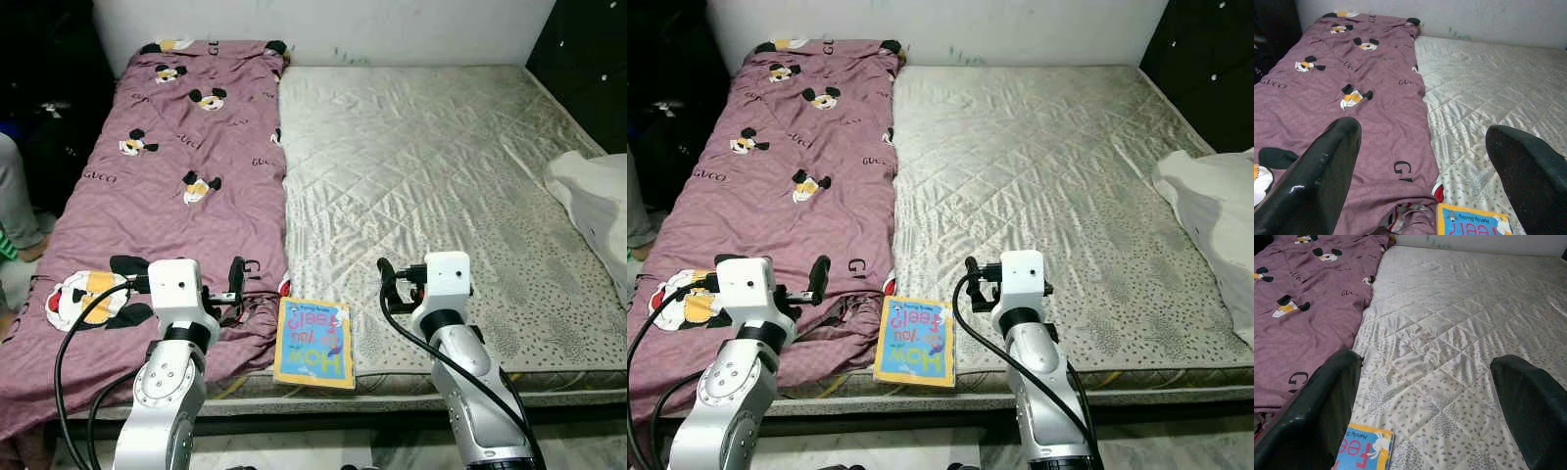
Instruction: Clean up the room
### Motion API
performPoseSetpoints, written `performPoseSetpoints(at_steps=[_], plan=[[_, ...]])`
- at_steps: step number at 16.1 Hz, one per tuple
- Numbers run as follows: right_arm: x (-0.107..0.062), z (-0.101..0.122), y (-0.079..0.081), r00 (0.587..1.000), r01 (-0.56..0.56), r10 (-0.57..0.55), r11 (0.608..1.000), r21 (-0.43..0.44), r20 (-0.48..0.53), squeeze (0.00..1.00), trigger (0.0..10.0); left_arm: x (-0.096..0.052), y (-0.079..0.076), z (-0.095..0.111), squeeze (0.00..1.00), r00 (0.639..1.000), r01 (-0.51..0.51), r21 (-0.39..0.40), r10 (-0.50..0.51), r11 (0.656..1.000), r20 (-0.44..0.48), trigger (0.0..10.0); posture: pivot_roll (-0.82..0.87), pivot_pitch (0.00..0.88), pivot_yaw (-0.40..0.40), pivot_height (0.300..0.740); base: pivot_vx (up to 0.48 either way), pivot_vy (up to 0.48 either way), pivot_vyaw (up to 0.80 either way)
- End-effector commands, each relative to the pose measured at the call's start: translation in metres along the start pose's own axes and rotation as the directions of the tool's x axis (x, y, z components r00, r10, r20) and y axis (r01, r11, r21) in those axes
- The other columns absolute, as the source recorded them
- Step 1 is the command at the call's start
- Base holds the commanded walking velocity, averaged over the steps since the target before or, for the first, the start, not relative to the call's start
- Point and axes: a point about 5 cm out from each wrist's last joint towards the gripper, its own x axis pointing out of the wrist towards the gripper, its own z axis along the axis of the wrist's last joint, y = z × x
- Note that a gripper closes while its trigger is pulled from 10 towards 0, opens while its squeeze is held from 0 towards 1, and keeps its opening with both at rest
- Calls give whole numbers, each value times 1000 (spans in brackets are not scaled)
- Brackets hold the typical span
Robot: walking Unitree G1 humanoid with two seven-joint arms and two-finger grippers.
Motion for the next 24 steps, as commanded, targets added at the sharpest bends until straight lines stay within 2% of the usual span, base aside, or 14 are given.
performPoseSetpoints(at_steps=[1,6,17,24], plan=[[-2,-1,0,1000,-6,6,1000,0,-1,0,10000,-2,2,0,0,1000,-9,12,9,1000,-2,10000,25,114,15,740,0,0,0],[-2,-1,1,1000,-15,15,1000,0,3,0,10000,-1,2,0,0,1000,-8,15,8,1000,-3,10000,26,115,16,740,0,0,0],[-2,-1,3,999,-32,32,999,7,9,0,10000,-1,1,0,0,1000,-6,22,6,1000,-2,10000,26,113,17,638,0,0,0],[-1,-3,2,999,-33,33,999,2,3,0,10000,0,2,1,0,1000,-24,5,24,1000,1,10000,30,107,14,634,0,0,0]])
